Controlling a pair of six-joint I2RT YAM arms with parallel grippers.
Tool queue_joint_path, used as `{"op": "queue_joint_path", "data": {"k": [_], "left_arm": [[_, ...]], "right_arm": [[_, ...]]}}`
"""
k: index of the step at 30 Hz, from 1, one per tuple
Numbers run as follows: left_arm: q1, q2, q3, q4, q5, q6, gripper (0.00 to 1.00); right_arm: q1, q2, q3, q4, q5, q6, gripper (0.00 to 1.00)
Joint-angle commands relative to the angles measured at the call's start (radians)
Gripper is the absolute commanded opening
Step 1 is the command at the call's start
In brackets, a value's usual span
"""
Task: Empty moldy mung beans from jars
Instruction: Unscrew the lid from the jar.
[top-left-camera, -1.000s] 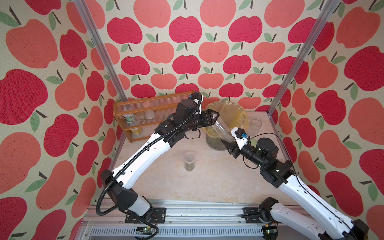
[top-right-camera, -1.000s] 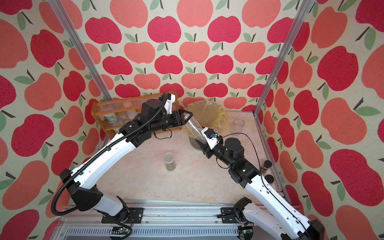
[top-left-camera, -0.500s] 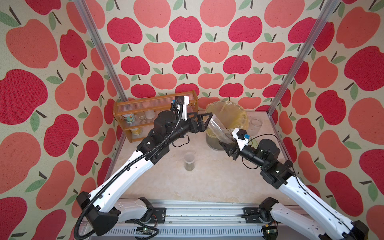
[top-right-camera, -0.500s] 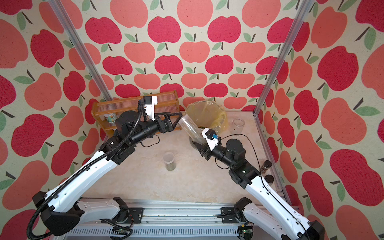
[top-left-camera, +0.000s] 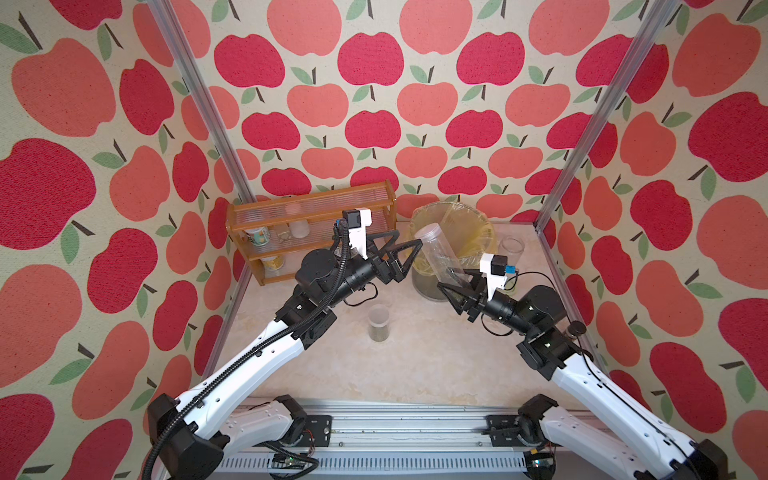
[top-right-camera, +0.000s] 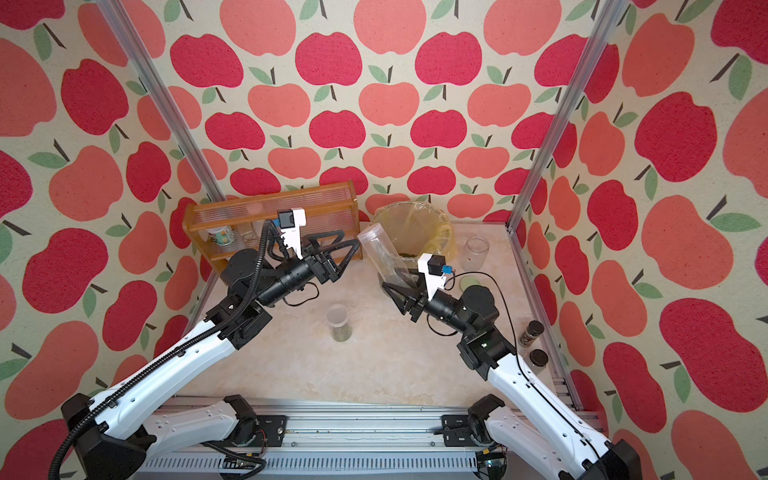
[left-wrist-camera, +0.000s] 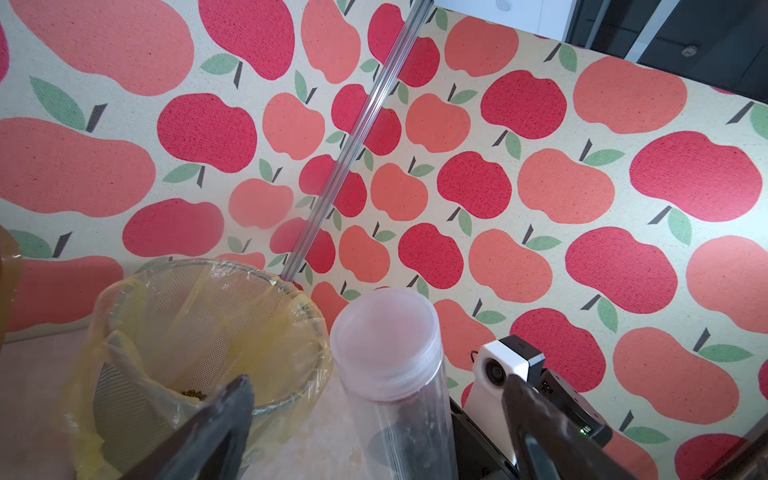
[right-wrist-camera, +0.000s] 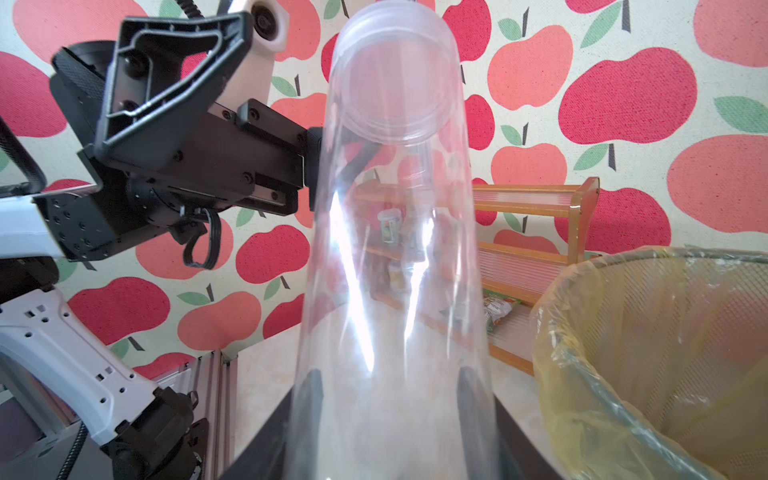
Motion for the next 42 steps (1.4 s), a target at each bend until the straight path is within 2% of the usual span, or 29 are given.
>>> {"op": "queue_joint_path", "data": {"k": [1, 4, 9, 13, 19, 23, 27, 36, 42], "left_arm": [[0.004, 0.021, 0.011, 0.087, 0.071, -0.009, 0.91], [0.006, 0.043, 0.019, 0.137, 0.115, -0.023, 0.90], [0.005, 0.081, 0.062, 0.117, 0.139, -0.028, 0.87], [0.006, 0.103, 0.083, 0.119, 0.142, -0.026, 0.79], [0.005, 0.128, 0.104, 0.123, 0.146, -0.032, 0.77], [0.006, 0.139, 0.125, 0.102, 0.160, -0.027, 0.71], [0.007, 0.160, 0.145, 0.092, 0.176, -0.033, 0.68], [0.007, 0.197, 0.189, 0.070, 0.214, -0.034, 0.52], [0.005, 0.208, 0.212, 0.045, 0.215, -0.040, 0.51]], "right_arm": [[-0.003, 0.006, -0.018, 0.143, -0.060, 0.075, 0.46], [-0.002, 0.007, -0.030, 0.160, -0.064, 0.067, 0.46], [-0.002, 0.009, -0.035, 0.174, -0.074, 0.066, 0.46], [-0.003, 0.014, -0.035, 0.185, -0.084, 0.066, 0.46], [-0.003, 0.024, -0.039, 0.184, -0.092, 0.065, 0.46], [-0.002, 0.015, -0.047, 0.183, -0.089, 0.061, 0.46], [-0.003, 0.014, -0.039, 0.166, -0.091, 0.048, 0.46], [-0.003, 0.013, -0.035, 0.140, -0.086, 0.024, 0.46], [-0.001, 0.012, -0.012, 0.067, -0.074, -0.031, 0.46]]}}
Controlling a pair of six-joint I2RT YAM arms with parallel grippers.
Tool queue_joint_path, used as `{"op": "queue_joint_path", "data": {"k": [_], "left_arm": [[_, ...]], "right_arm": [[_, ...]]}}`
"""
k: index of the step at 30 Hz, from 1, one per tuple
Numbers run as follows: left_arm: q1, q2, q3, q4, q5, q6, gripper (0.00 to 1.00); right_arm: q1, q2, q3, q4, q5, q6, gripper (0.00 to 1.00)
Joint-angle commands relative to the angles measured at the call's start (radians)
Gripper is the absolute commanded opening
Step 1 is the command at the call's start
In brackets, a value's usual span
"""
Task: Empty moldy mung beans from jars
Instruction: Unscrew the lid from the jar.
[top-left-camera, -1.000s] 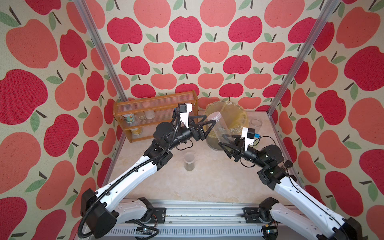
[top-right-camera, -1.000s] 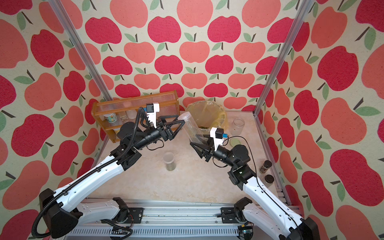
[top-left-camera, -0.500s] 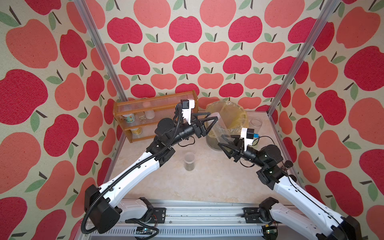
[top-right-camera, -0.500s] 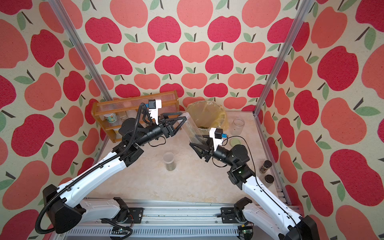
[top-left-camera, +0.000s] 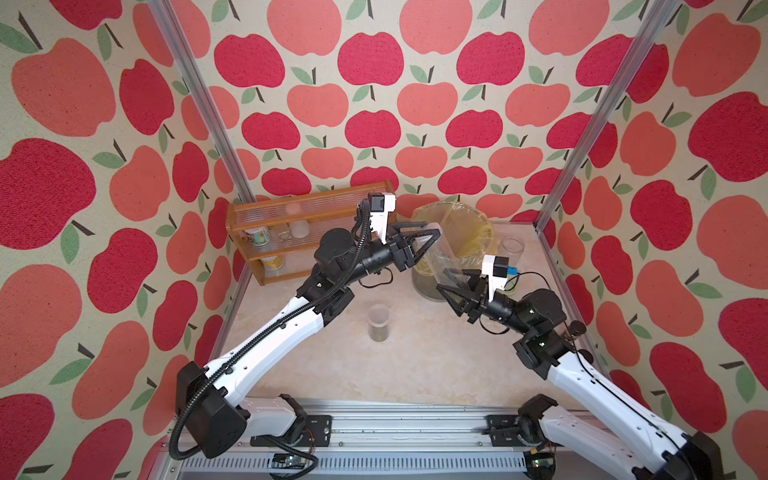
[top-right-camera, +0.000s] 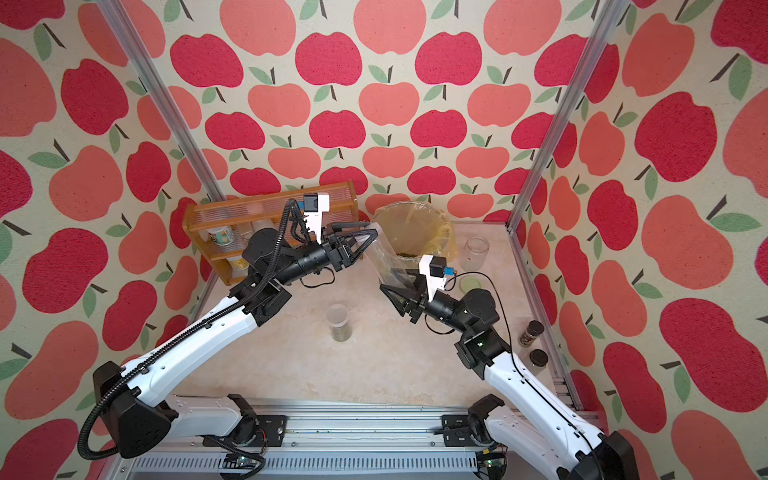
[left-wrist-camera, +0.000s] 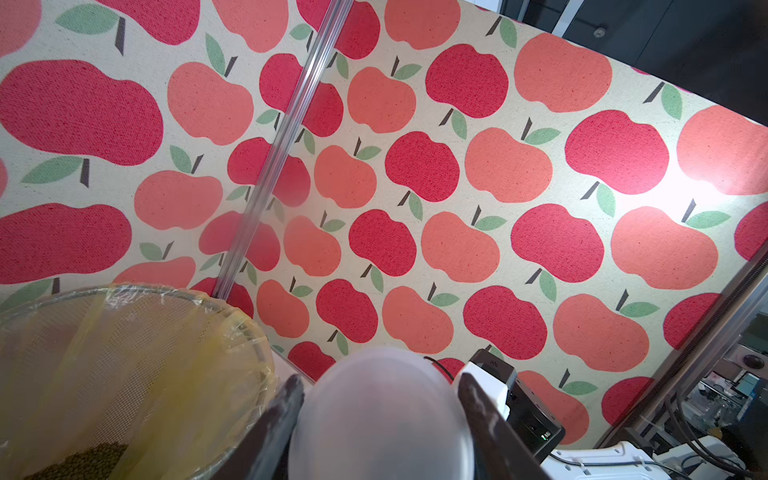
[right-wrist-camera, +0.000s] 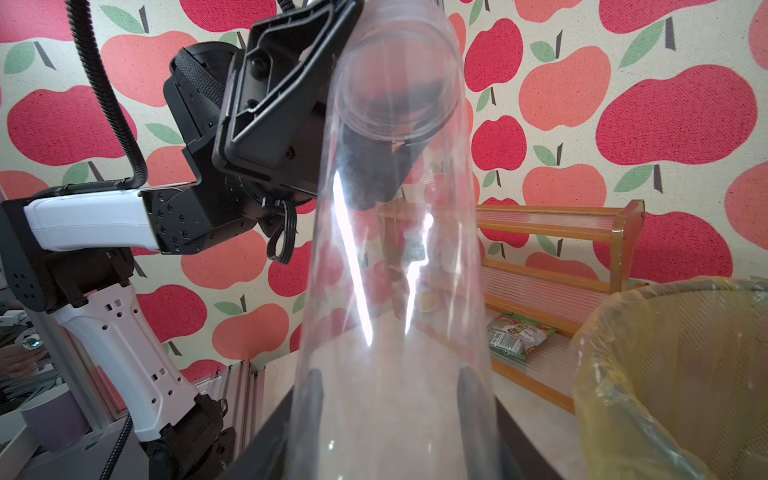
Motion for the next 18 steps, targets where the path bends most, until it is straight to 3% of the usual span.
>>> {"op": "queue_joint_path", "data": {"k": [1, 11, 18], "left_arm": [[0.001, 0.022, 0.055, -0.017, 0.019, -0.013, 0.50], [-0.002, 0.050, 0.099, -0.103, -0.035, -0.048, 0.50], [-0.022, 0.059, 0.163, -0.280, -0.161, -0.066, 0.49]], "right_arm": [[0.002, -0.009, 0.030, -0.070, -0.010, -0.078, 0.46], [0.015, -0.038, 0.083, -0.300, 0.106, -0.264, 0.44], [0.014, -0.059, 0.103, -0.418, 0.260, -0.378, 0.43]]}}
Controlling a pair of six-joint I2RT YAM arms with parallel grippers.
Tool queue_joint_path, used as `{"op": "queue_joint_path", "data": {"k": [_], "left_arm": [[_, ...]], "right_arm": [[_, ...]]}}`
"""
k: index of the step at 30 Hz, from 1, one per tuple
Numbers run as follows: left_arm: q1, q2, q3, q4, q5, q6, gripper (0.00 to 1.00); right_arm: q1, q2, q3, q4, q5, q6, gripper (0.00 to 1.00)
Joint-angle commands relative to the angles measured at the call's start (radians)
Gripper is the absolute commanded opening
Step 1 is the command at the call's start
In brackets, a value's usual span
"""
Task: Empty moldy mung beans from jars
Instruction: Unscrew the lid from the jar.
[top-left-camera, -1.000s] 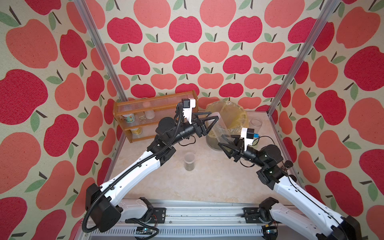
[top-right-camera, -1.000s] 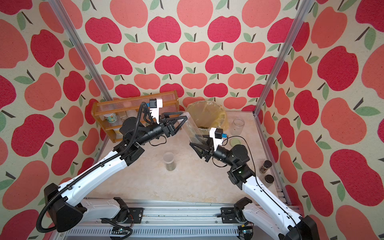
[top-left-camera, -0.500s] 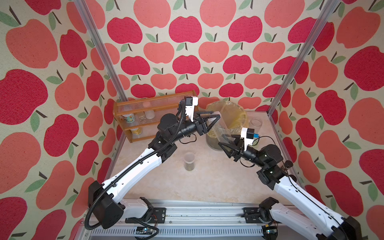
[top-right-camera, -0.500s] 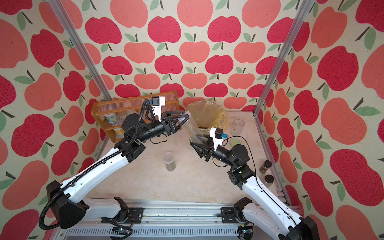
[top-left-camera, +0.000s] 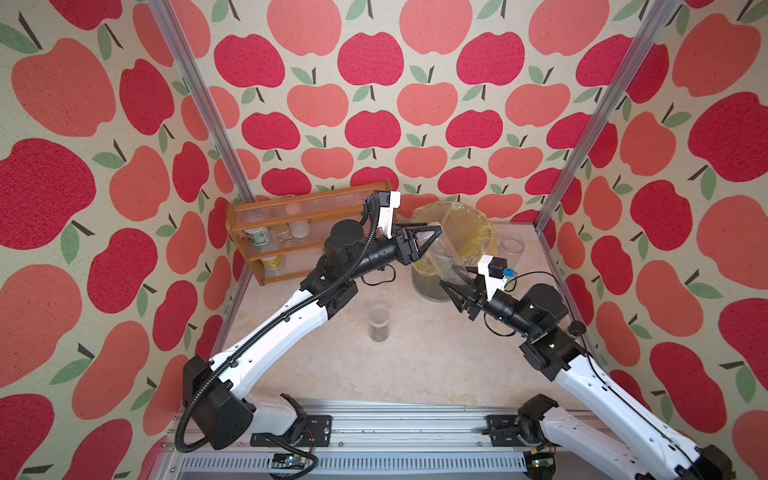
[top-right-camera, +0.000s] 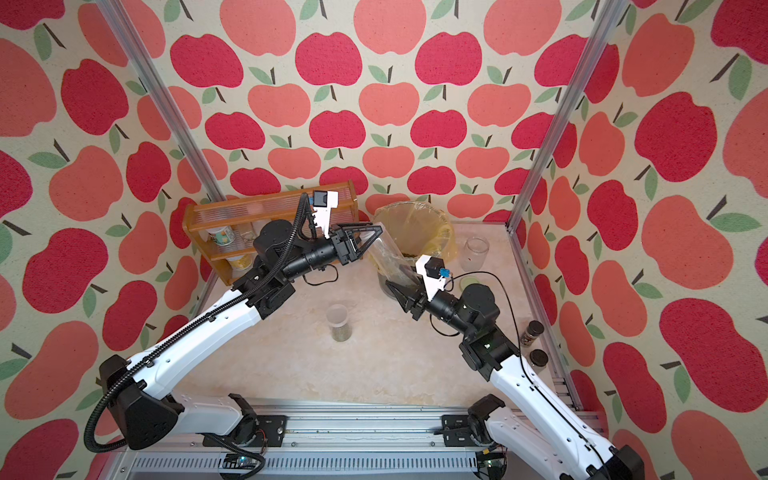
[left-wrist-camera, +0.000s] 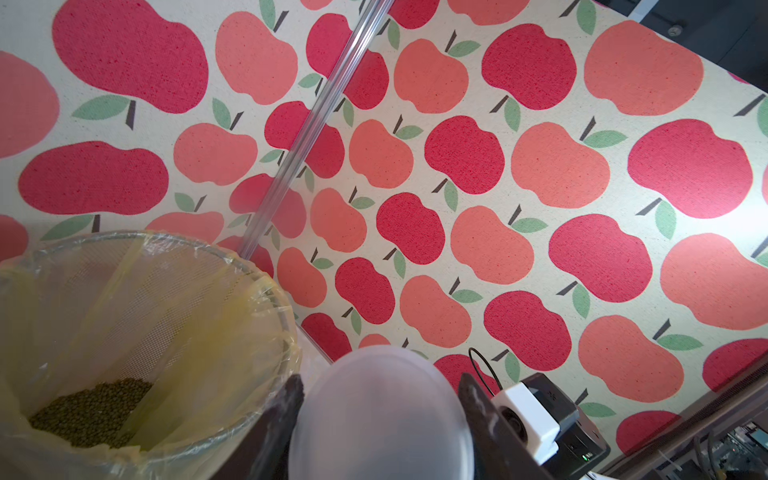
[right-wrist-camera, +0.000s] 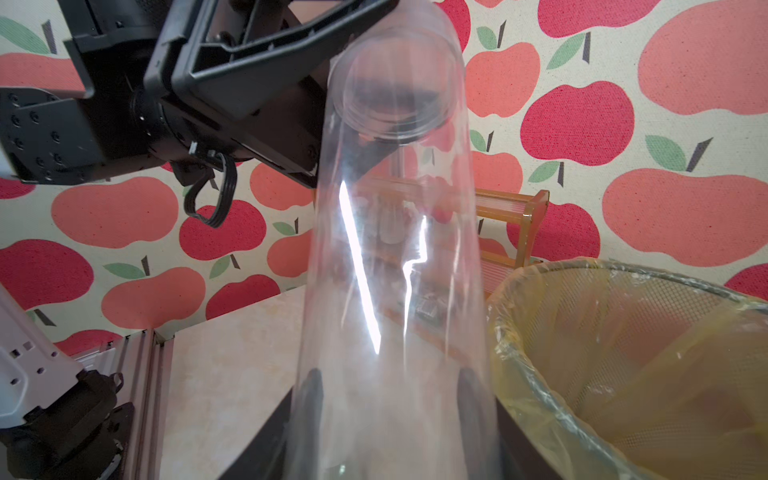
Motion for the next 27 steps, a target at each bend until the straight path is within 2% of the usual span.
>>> {"op": "queue_joint_path", "data": {"k": [1, 6, 9, 17, 27], "left_arm": [[-0.020, 0.009, 0.090, -0.123, -0.101, -0.015, 0.49], [-0.044, 0.058, 0.209, -0.347, -0.200, -0.020, 0.49], [-0.046, 0.087, 0.256, -0.419, -0.225, -0.044, 0.48], [-0.073, 0.124, 0.347, -0.528, -0.281, -0.070, 0.46], [-0.095, 0.157, 0.433, -0.650, -0.357, -0.125, 0.43]], "right_arm": [[0.011, -0.012, 0.037, -0.129, 0.095, -0.120, 0.43], [0.015, -0.015, 0.070, -0.197, 0.167, -0.189, 0.42], [0.016, -0.025, 0.072, -0.205, 0.198, -0.206, 0.42], [0.020, -0.014, 0.091, -0.235, 0.323, -0.230, 0.41], [0.022, 0.011, 0.108, -0.202, 0.408, -0.238, 0.40]]}}
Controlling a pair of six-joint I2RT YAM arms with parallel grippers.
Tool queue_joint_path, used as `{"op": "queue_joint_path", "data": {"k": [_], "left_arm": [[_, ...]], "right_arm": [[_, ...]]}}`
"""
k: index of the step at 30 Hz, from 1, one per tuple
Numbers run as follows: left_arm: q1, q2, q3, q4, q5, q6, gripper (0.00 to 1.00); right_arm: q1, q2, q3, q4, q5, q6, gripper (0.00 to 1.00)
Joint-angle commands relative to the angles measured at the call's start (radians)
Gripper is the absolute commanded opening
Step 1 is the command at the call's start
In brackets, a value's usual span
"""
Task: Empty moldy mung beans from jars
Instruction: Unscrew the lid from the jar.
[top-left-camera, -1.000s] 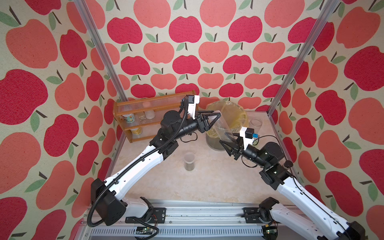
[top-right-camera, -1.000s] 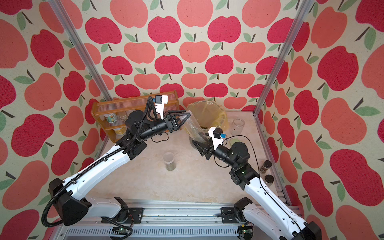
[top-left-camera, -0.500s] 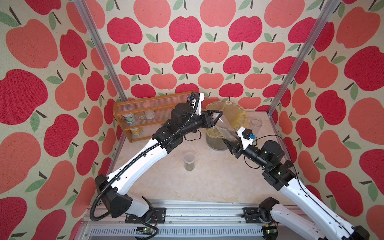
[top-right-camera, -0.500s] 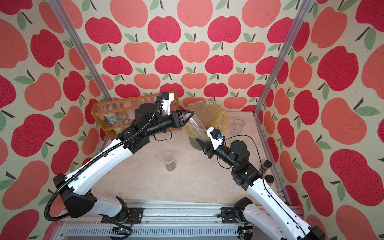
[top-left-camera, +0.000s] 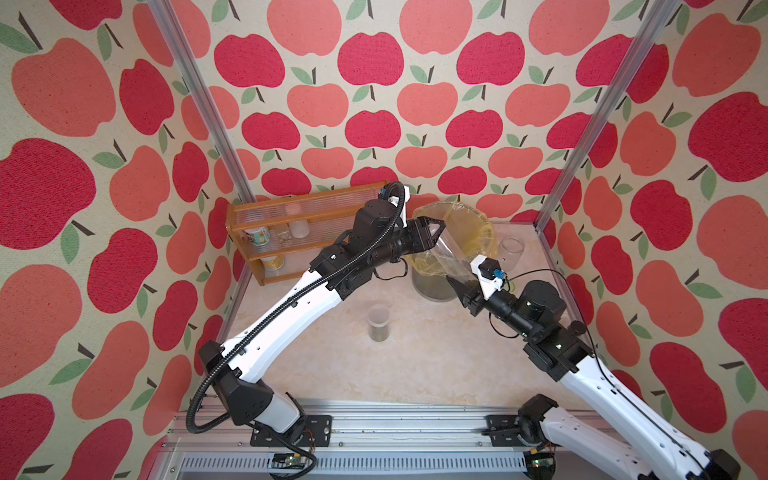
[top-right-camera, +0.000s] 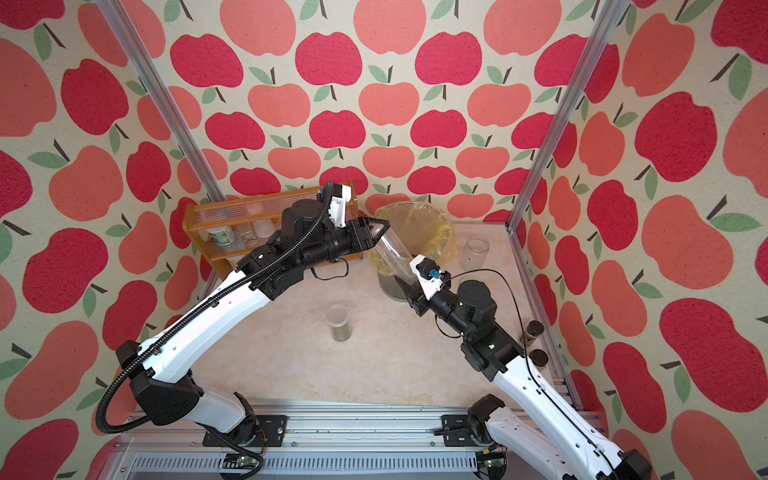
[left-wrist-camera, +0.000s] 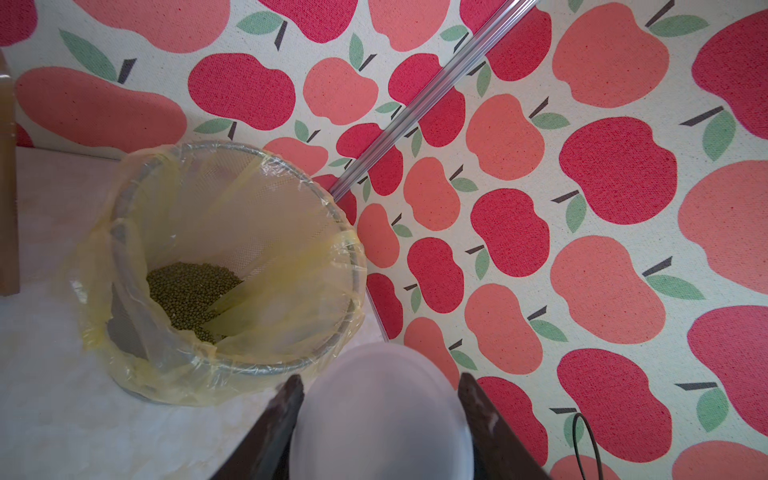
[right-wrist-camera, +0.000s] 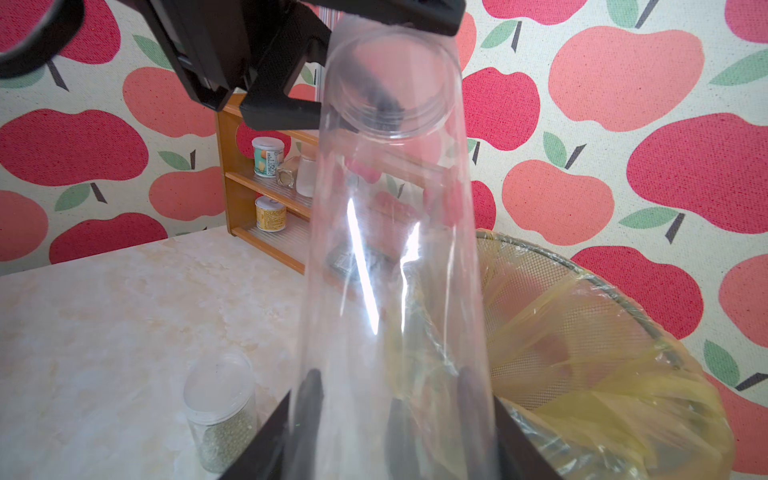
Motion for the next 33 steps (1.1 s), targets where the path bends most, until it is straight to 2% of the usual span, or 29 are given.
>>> {"op": "queue_joint_path", "data": {"k": [1, 5, 11, 17, 19, 21, 23, 29, 33], "left_arm": [[-0.006, 0.000, 0.045, -0.092, -0.052, -0.020, 0.43], [-0.009, -0.021, 0.013, -0.050, -0.039, -0.007, 0.44], [-0.009, -0.040, -0.010, -0.029, -0.040, 0.007, 0.52], [-0.009, -0.063, -0.040, 0.011, -0.060, 0.041, 0.65], [-0.010, -0.078, -0.059, 0.026, -0.079, 0.047, 0.77], [-0.010, -0.101, -0.089, 0.057, -0.104, 0.057, 0.93], [-0.010, -0.129, -0.126, 0.087, -0.147, 0.064, 1.00], [0.000, -0.233, -0.262, 0.235, -0.169, 0.139, 1.00], [0.066, -0.316, -0.439, 0.456, -0.010, 0.083, 1.00]], "right_arm": [[-0.012, 0.018, 0.035, -0.012, 0.164, 0.002, 0.40], [-0.013, 0.024, 0.033, 0.003, 0.150, 0.009, 0.40], [-0.012, 0.022, 0.030, 0.013, 0.135, 0.049, 0.41], [-0.012, 0.025, 0.041, -0.003, 0.099, 0.069, 0.41], [-0.016, 0.023, 0.045, -0.017, 0.093, 0.083, 0.41], [-0.017, 0.023, 0.047, -0.027, 0.070, 0.093, 0.41], [-0.018, 0.025, 0.048, -0.039, 0.059, 0.104, 0.41], [-0.031, -0.006, 0.018, -0.034, -0.001, 0.164, 0.41], [-0.047, -0.052, 0.004, -0.013, -0.143, 0.223, 0.44]]}}
